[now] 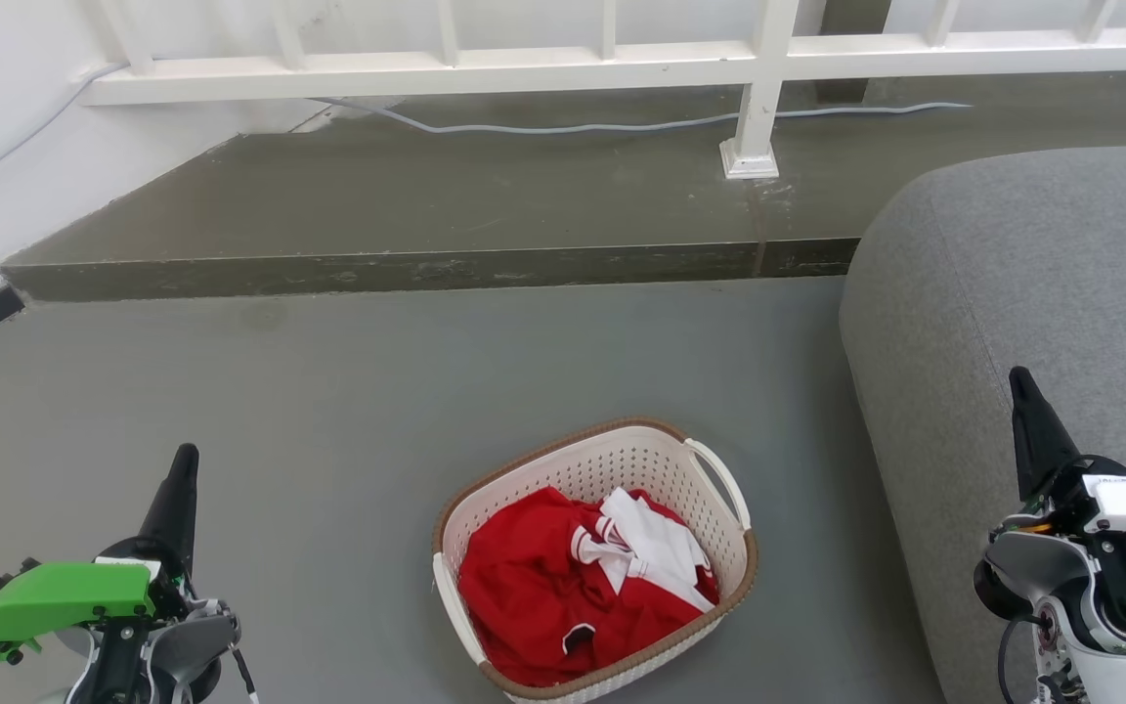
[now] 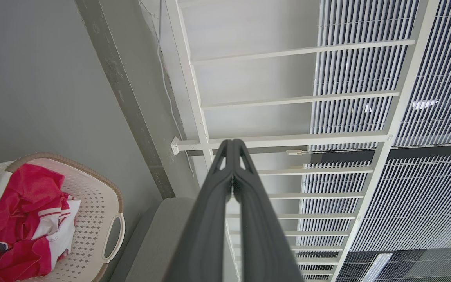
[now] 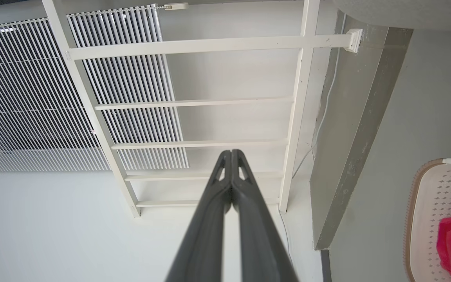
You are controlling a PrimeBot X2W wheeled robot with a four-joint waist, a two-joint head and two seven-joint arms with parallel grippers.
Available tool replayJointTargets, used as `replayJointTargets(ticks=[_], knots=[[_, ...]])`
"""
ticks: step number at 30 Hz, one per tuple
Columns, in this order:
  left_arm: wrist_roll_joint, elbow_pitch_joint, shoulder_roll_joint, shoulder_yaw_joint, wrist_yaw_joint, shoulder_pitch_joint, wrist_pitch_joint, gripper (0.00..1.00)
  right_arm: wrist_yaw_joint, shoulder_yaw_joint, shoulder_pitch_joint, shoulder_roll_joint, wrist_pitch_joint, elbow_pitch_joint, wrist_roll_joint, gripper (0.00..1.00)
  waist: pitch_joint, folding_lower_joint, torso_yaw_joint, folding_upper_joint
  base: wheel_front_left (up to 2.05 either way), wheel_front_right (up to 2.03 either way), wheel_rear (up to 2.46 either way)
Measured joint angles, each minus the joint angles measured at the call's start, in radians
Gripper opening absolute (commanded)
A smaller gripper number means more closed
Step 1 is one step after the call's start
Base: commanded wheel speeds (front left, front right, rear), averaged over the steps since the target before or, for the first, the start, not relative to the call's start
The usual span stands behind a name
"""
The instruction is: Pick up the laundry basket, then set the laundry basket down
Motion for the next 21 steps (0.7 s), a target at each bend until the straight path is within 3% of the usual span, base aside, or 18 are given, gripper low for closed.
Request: replayJointTargets(ticks=[12,13,21], knots=[[0.0,0.0,0.0,0.0,0.0,0.0,0.0,0.0,0.0,0.0,0.0,0.0,0.0,0.0,0.0,0.0,0.0,0.0,0.0,0.0,0.0,0.0,0.0],[0.0,0.0,0.0,0.0,0.0,0.0,0.0,1.0,0.0,0.0,0.0,0.0,0.0,0.0,0.0,1.0,0.0,0.0,0.0,0.0,0.0,0.0,0.0],[0.0,0.056,-0.023,-0.003,0.001,0.028,0.0,1.0,-0.004,0.005,0.046,0.026,0.0,0.053,0.0,1.0,0.0,0.0,0.0,0.0,0.0,0.0,0.0]])
